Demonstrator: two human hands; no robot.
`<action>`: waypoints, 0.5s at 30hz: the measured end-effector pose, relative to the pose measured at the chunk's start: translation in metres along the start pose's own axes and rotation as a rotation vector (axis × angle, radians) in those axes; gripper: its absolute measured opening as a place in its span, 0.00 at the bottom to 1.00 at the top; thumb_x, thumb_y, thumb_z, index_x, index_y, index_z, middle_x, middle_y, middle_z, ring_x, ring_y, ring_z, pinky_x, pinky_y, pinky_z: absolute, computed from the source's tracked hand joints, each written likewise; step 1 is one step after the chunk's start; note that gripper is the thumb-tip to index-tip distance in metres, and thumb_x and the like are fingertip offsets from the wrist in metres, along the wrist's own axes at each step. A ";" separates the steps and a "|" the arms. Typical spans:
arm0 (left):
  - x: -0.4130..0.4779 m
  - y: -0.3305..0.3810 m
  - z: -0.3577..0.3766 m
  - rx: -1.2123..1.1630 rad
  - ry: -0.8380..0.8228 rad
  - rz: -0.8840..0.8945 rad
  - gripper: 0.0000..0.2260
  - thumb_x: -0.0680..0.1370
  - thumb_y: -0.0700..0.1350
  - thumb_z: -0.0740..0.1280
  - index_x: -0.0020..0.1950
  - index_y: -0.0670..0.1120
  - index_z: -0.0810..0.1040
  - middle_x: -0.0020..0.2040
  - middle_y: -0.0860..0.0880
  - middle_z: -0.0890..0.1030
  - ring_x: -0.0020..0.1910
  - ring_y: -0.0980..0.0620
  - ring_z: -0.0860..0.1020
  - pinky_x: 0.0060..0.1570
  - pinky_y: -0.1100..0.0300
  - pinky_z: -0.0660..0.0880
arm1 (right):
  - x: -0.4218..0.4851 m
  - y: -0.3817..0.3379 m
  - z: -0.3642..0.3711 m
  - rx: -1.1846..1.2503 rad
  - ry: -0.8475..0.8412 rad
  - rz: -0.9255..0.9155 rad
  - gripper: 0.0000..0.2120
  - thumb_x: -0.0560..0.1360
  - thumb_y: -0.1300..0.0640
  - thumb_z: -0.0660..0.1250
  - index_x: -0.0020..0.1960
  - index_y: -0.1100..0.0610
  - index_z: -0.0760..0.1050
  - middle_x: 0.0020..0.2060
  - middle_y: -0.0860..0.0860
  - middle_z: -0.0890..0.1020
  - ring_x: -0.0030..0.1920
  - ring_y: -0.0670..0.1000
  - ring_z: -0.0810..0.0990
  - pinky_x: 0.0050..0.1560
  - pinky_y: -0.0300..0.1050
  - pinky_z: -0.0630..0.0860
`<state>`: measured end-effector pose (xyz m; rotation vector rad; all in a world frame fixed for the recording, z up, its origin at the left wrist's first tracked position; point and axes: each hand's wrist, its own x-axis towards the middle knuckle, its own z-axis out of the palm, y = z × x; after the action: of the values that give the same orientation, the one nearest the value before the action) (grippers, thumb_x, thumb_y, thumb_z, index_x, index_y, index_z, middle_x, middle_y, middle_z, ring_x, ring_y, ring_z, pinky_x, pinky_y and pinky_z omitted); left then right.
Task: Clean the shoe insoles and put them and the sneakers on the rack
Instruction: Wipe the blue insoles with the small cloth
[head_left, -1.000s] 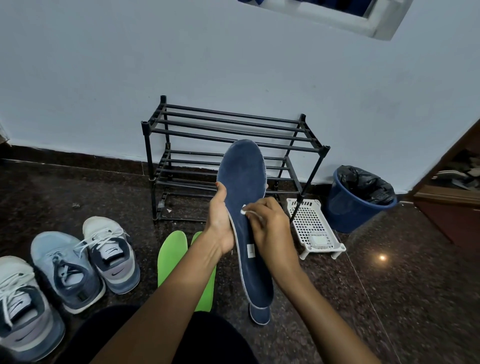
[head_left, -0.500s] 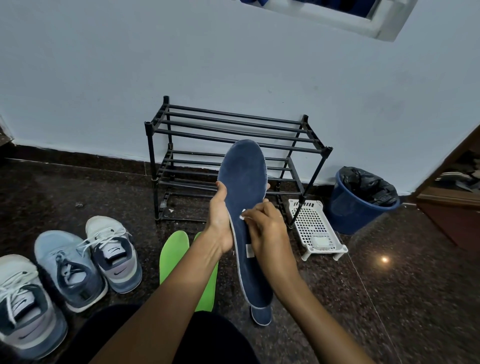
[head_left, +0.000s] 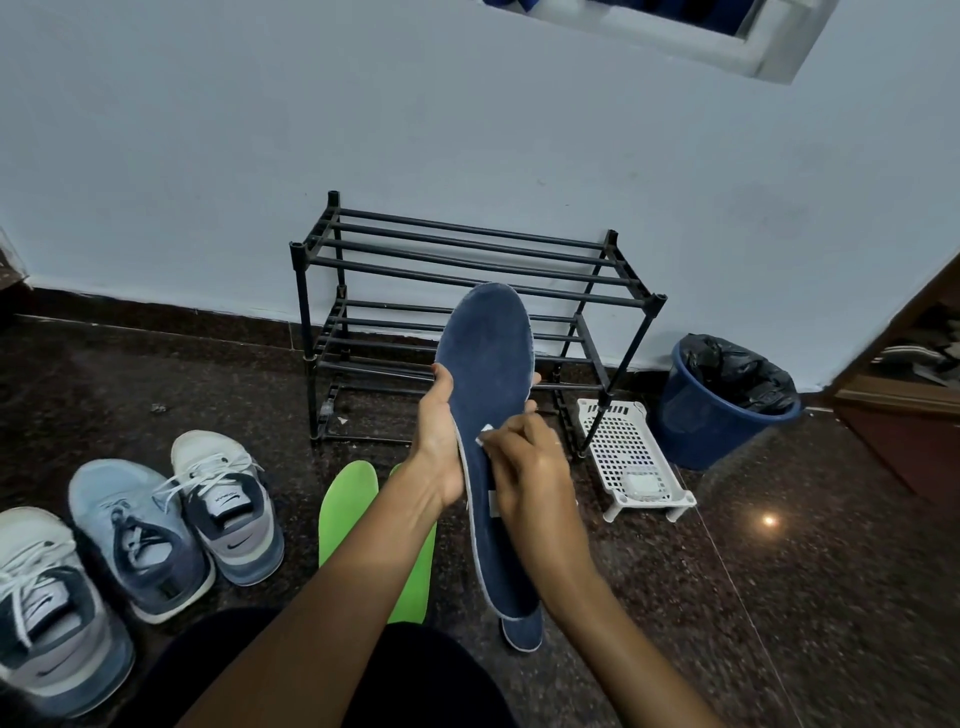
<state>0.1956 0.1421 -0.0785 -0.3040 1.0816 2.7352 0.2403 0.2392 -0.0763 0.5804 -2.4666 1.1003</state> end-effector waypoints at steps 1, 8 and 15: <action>0.000 0.001 0.000 -0.009 0.015 0.005 0.31 0.80 0.63 0.46 0.54 0.41 0.78 0.47 0.42 0.84 0.40 0.46 0.82 0.40 0.59 0.79 | -0.005 -0.004 0.001 -0.013 -0.002 -0.031 0.09 0.75 0.61 0.61 0.47 0.64 0.78 0.42 0.45 0.70 0.44 0.46 0.71 0.47 0.26 0.64; 0.000 -0.001 0.001 -0.012 0.009 -0.020 0.33 0.79 0.65 0.45 0.55 0.40 0.79 0.55 0.40 0.82 0.50 0.45 0.79 0.54 0.54 0.74 | -0.001 0.002 -0.002 -0.063 -0.006 -0.030 0.10 0.74 0.63 0.60 0.47 0.64 0.79 0.42 0.51 0.74 0.44 0.49 0.71 0.45 0.31 0.66; -0.001 0.002 -0.001 -0.028 0.007 0.006 0.33 0.79 0.64 0.45 0.63 0.40 0.75 0.58 0.38 0.80 0.48 0.45 0.81 0.46 0.57 0.79 | -0.003 -0.007 0.002 -0.011 0.009 -0.031 0.10 0.74 0.63 0.60 0.46 0.64 0.79 0.41 0.49 0.72 0.43 0.50 0.72 0.46 0.24 0.63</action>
<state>0.1965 0.1397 -0.0775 -0.3151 1.0482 2.7589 0.2459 0.2341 -0.0751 0.6073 -2.4465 1.0746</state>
